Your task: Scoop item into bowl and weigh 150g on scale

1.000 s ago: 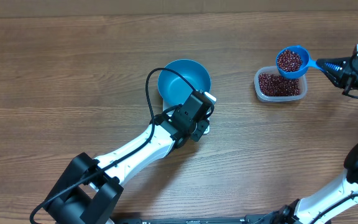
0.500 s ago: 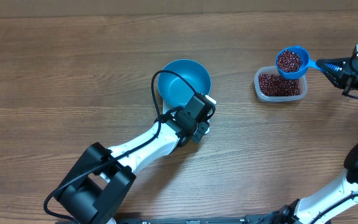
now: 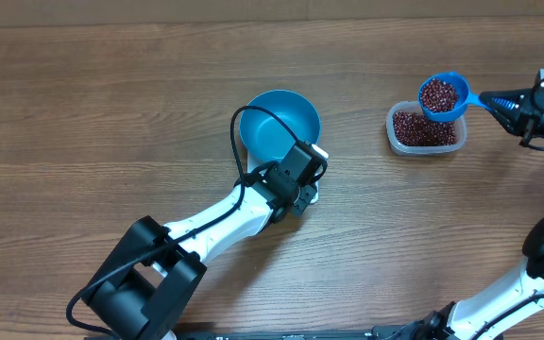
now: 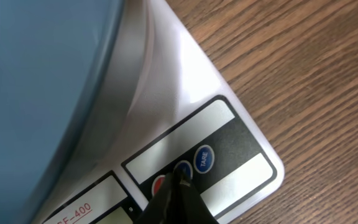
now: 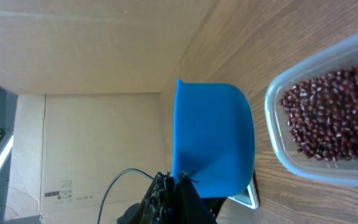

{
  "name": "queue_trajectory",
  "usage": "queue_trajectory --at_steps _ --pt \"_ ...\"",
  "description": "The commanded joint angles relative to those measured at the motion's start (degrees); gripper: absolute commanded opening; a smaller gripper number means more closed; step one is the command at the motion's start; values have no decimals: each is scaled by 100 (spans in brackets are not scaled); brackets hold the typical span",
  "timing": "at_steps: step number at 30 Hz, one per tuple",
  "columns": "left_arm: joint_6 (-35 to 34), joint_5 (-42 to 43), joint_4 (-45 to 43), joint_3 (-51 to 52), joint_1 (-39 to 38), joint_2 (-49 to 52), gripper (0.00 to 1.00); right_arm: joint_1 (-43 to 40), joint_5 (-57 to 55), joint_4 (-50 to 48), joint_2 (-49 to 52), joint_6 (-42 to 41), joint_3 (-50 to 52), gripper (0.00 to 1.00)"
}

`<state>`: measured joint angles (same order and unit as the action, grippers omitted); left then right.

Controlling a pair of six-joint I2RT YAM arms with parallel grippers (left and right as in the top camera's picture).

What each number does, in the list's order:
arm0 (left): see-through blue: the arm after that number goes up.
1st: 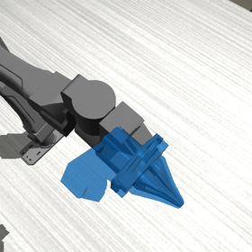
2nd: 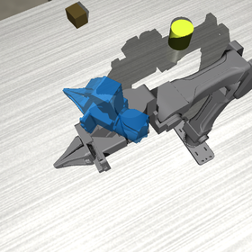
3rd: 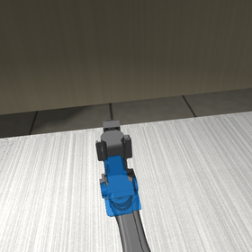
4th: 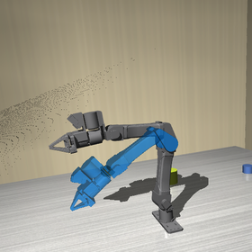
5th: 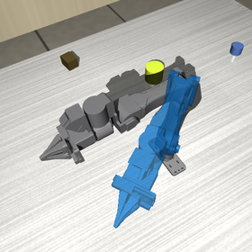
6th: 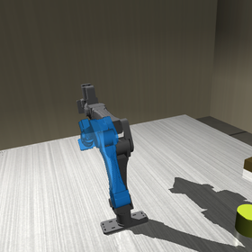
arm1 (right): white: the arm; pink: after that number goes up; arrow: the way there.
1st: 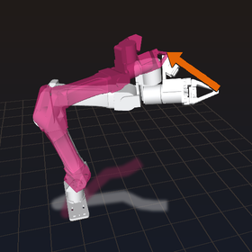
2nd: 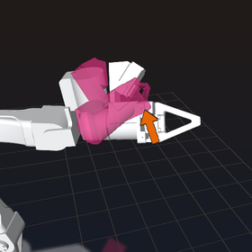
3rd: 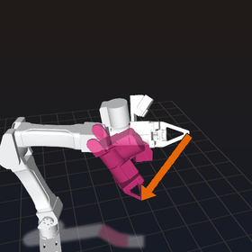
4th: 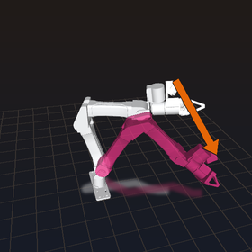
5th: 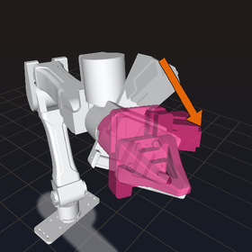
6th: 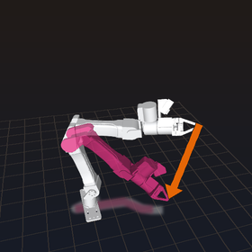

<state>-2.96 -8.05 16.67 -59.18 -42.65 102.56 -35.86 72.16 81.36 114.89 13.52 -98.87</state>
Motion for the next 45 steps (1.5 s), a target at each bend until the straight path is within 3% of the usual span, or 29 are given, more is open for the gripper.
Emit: queue_trajectory --at_steps 1,45 --pt "83 -157 26 -9 0 98 4 15 74 116 0 264 22 4" --pt "-7 -354 68 -7 0 219 4 15 74 234 0 481 22 4"
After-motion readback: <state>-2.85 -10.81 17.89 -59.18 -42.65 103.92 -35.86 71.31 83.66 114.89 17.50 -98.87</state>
